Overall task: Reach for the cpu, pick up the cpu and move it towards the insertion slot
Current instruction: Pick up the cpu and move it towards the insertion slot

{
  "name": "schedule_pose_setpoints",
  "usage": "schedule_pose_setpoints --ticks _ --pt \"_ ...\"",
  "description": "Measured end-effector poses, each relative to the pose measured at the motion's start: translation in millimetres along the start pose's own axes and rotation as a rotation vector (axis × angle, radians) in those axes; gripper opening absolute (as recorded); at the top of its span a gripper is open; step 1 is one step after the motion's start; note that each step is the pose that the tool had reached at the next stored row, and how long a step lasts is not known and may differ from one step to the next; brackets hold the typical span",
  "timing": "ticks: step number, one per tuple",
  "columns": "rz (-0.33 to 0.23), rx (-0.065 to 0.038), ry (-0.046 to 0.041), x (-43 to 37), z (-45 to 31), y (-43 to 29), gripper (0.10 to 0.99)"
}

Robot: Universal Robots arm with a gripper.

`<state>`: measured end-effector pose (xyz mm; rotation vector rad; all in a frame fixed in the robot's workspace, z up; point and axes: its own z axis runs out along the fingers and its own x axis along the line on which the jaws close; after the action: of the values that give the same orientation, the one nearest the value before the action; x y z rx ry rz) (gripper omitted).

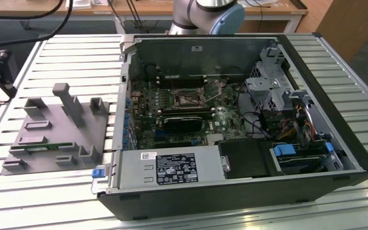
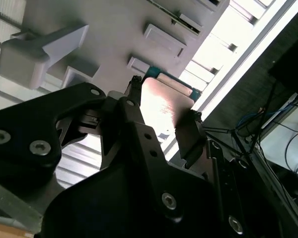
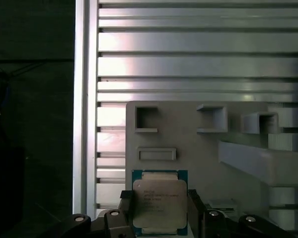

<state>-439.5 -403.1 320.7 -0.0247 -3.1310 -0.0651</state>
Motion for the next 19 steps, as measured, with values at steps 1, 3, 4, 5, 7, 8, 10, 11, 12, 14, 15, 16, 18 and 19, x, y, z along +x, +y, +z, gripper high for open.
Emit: schedule_pose_setpoints --ticks 1,3,4,5,7,8,10,11,12,14,15,16,18,19 --pt "0.0 0.0 -0.0002 0.0 -3.6 0.1 0.525" --pt "0.0 0.0 -0.0002 0.1 -9.5 0.4 0.525" --pt "0.0 0.0 -0.0003 0.1 -12.0 0.5 0.525" --pt "0.0 0.0 -0.0003 0.2 -15.1 0.7 0.525" --pt "0.0 0.0 -0.0005 0.2 -21.1 0.9 0.525" --pt "0.0 0.0 -0.0004 0.3 -23.8 1.0 0.525" --pt "0.0 0.0 -0.0005 0.3 -28.1 1.2 0.525" --pt "0.001 0.0 -0.0006 0.3 -30.5 1.3 0.525" --pt "0.001 0.0 -0.0006 0.4 -33.6 1.4 0.525" --pt "0.001 0.0 -0.0008 0.4 -40.3 1.7 0.525" --pt "0.001 0.0 -0.0008 0.5 -43.5 1.9 0.525" --pt "0.001 0.0 -0.0007 0.5 -46.7 2.0 0.525" --pt "0.001 0.0 -0.001 0.5 -52.9 2.2 0.525" --pt "0.001 0.0 -0.0011 0.6 -55.7 2.4 0.525"
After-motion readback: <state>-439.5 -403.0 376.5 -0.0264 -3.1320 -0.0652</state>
